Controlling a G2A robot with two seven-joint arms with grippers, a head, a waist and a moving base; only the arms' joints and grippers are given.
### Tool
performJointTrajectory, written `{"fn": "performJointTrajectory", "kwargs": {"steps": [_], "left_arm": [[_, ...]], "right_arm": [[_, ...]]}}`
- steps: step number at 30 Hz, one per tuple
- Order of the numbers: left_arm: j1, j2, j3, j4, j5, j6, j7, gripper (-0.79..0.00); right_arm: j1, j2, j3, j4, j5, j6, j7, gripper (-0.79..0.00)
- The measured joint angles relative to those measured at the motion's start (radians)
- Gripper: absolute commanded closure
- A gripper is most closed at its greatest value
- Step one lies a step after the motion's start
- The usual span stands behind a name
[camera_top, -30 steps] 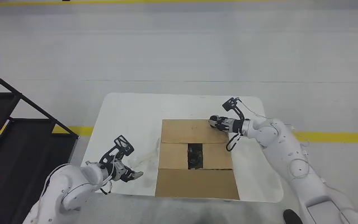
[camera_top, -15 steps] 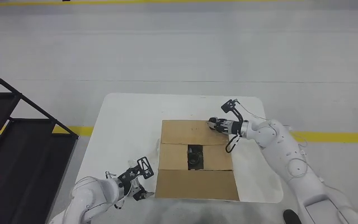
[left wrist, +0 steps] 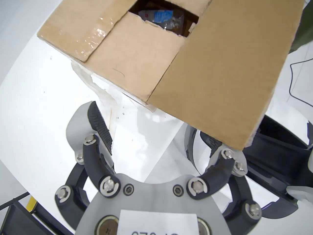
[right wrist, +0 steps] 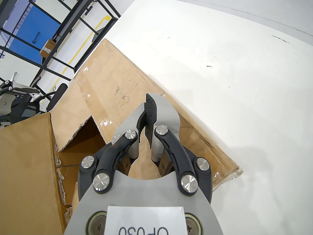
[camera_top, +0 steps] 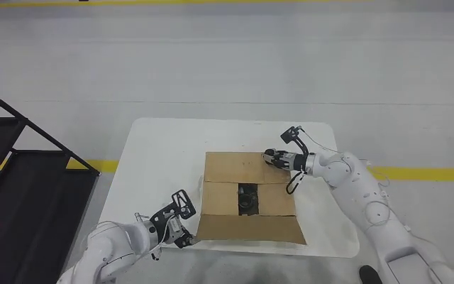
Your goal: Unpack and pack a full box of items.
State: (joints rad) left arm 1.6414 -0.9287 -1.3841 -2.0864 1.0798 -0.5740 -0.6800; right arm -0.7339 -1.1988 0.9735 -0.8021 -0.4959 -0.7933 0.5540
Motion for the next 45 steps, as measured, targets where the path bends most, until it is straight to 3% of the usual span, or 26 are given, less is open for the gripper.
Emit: {"fn": "performJointTrajectory", "kwargs": {"steps": [13, 23, 30, 36, 45], "left_arm": [[-0.071, -0.010, -0.009, 0.023, -0.171, 0.133, 0.001, -0.785], [-0.177, -0.030, 0.089, 0.094, -0.101, 0.246, 0.042, -0.785], [-0.261, -0.051, 0.191, 0.187, 0.001, 0.325, 0.062, -0.785], [-0.315, -0.067, 0.264, 0.255, 0.093, 0.370, 0.076, -0.785], [-0.351, -0.084, 0.298, 0.308, 0.121, 0.410, 0.059, -0.785]], "right_arm": [[-0.021, 0.022, 0.061, -0.098, 0.039, 0.002, -0.018, 0.000], [-0.144, 0.067, 0.179, -0.362, -0.178, 0.253, -0.161, 0.000], [-0.247, 0.082, 0.246, -0.495, -0.205, 0.350, -0.225, 0.000], [-0.249, 0.082, 0.248, -0.497, -0.203, 0.353, -0.225, 0.000], [-0.264, 0.080, 0.225, -0.530, -0.247, 0.327, -0.241, 0.000]]}}
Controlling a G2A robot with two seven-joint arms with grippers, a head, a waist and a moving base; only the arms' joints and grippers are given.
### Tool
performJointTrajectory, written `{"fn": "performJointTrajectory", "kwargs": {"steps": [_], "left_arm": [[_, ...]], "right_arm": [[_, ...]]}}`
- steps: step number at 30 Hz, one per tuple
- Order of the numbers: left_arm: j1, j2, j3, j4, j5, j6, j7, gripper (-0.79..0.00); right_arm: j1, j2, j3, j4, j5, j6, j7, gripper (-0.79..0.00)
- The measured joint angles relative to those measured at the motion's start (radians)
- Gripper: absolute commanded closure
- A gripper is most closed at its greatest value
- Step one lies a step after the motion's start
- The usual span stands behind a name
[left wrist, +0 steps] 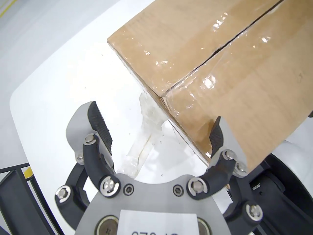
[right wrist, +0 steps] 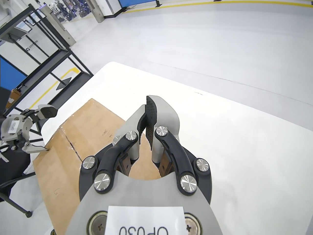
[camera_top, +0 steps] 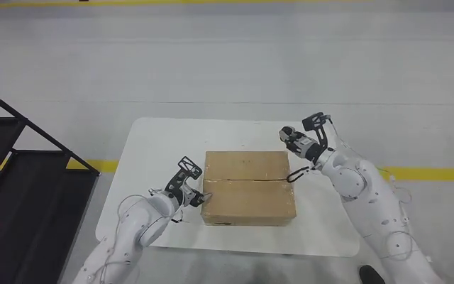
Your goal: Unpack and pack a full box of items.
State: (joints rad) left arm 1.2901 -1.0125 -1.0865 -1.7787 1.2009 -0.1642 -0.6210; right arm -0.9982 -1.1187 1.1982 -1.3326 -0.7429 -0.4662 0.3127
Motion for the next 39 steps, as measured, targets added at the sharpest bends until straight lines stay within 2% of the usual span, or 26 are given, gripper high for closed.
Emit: {"fn": "performJointTrajectory", "kwargs": {"steps": [8, 14, 28, 39], "left_arm": [[0.007, -0.005, -0.010, 0.015, -0.004, -0.001, -0.005, -0.785], [0.019, -0.005, -0.033, 0.023, -0.019, -0.006, -0.010, -0.785], [0.025, -0.012, -0.055, 0.007, -0.031, -0.012, -0.023, -0.785], [0.034, -0.013, -0.086, -0.001, -0.041, -0.028, -0.031, -0.785]], "right_arm": [[-0.029, -0.016, -0.101, 0.012, -0.217, -0.028, -0.164, 0.000], [-0.039, -0.031, -0.160, 0.068, -0.289, -0.037, -0.266, 0.000], [-0.029, -0.041, -0.196, 0.074, -0.301, -0.136, -0.229, 0.000], [-0.046, -0.041, -0.199, 0.078, -0.326, -0.156, -0.192, 0.000]]}}
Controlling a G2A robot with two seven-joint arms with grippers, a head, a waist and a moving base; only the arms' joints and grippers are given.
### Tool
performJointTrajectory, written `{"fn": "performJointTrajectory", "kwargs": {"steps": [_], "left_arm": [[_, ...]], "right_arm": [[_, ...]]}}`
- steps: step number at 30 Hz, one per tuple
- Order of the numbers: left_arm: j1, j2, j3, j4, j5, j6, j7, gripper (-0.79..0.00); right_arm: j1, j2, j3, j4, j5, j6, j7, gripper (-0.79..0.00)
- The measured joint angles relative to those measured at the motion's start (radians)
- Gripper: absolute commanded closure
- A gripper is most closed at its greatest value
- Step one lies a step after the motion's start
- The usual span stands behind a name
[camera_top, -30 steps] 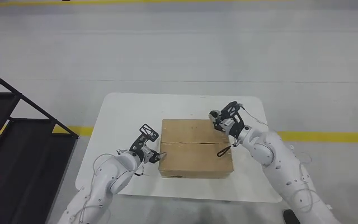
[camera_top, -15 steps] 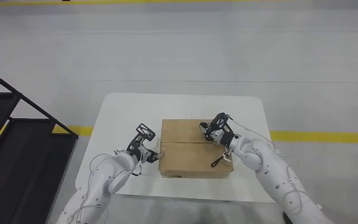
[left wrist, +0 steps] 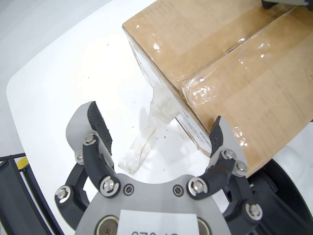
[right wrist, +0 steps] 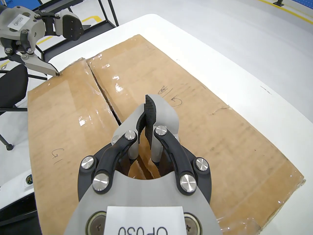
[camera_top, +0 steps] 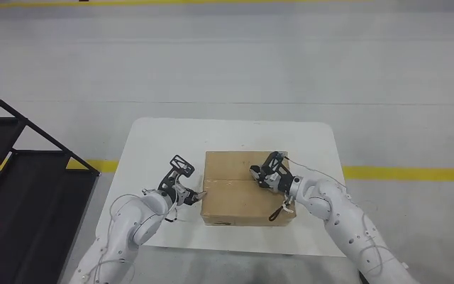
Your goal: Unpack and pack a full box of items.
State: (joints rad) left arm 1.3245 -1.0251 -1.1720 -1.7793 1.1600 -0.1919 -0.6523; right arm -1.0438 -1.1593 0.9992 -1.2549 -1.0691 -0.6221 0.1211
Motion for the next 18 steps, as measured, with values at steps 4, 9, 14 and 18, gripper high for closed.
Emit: {"fn": "performJointTrajectory", "kwargs": {"steps": [4, 9, 14, 18], "left_arm": [[0.012, 0.003, -0.027, -0.027, -0.010, -0.013, -0.018, -0.785], [0.035, 0.011, -0.072, -0.061, -0.026, -0.038, -0.037, -0.785], [0.035, 0.010, -0.070, -0.060, -0.025, -0.037, -0.037, -0.785], [0.035, 0.010, -0.070, -0.060, -0.025, -0.037, -0.037, -0.785]], "right_arm": [[0.009, -0.002, -0.005, 0.010, -0.004, -0.014, 0.010, 0.000], [0.013, -0.003, -0.005, 0.013, -0.005, -0.015, 0.013, 0.000], [0.013, -0.003, -0.005, 0.013, -0.005, -0.015, 0.012, 0.000], [0.011, -0.003, -0.005, 0.011, -0.004, -0.012, 0.012, 0.000]]}}
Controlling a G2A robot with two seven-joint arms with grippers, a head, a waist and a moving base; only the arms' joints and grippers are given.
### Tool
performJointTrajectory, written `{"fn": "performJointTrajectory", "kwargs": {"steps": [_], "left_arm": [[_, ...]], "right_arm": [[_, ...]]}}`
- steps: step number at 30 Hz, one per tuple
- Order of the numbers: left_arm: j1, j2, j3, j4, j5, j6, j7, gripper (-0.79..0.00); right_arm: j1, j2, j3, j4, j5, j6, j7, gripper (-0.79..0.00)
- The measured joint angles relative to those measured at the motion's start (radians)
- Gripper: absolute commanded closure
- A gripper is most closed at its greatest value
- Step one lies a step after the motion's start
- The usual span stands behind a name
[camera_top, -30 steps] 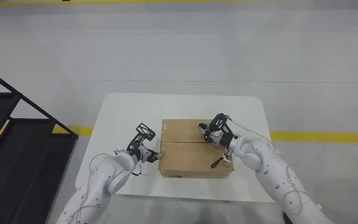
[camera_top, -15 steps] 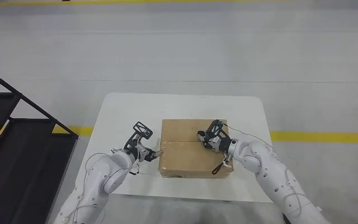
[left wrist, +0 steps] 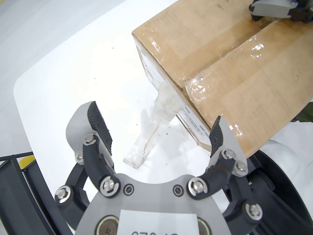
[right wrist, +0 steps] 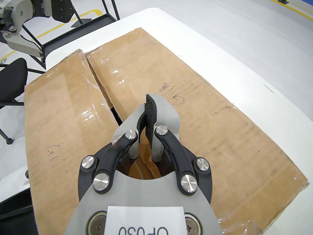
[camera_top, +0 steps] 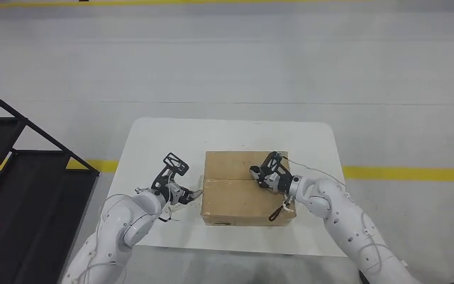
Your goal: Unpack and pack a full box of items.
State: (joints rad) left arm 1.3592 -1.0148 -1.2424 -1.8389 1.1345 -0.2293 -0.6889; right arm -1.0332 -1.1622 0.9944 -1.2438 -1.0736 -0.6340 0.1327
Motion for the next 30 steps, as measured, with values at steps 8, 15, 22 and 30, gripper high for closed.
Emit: {"fn": "performJointTrajectory", "kwargs": {"steps": [8, 15, 22, 30], "left_arm": [[0.018, 0.000, -0.026, 0.020, 0.016, 0.035, 0.044, -0.785], [0.028, -0.005, -0.008, 0.074, 0.055, 0.040, 0.074, -0.785], [-0.018, -0.022, 0.070, 0.168, 0.127, 0.055, 0.117, -0.785], [-0.082, -0.045, 0.143, 0.268, 0.167, 0.079, 0.154, -0.785]], "right_arm": [[-0.044, 0.009, 0.017, -0.057, -0.036, -0.052, -0.058, 0.000], [-0.053, 0.011, 0.019, -0.039, -0.049, -0.053, -0.045, 0.000], [-0.039, 0.005, 0.011, -0.023, -0.052, -0.050, -0.052, 0.000], [-0.028, 0.003, 0.012, -0.011, -0.053, -0.058, -0.057, 0.000]]}}
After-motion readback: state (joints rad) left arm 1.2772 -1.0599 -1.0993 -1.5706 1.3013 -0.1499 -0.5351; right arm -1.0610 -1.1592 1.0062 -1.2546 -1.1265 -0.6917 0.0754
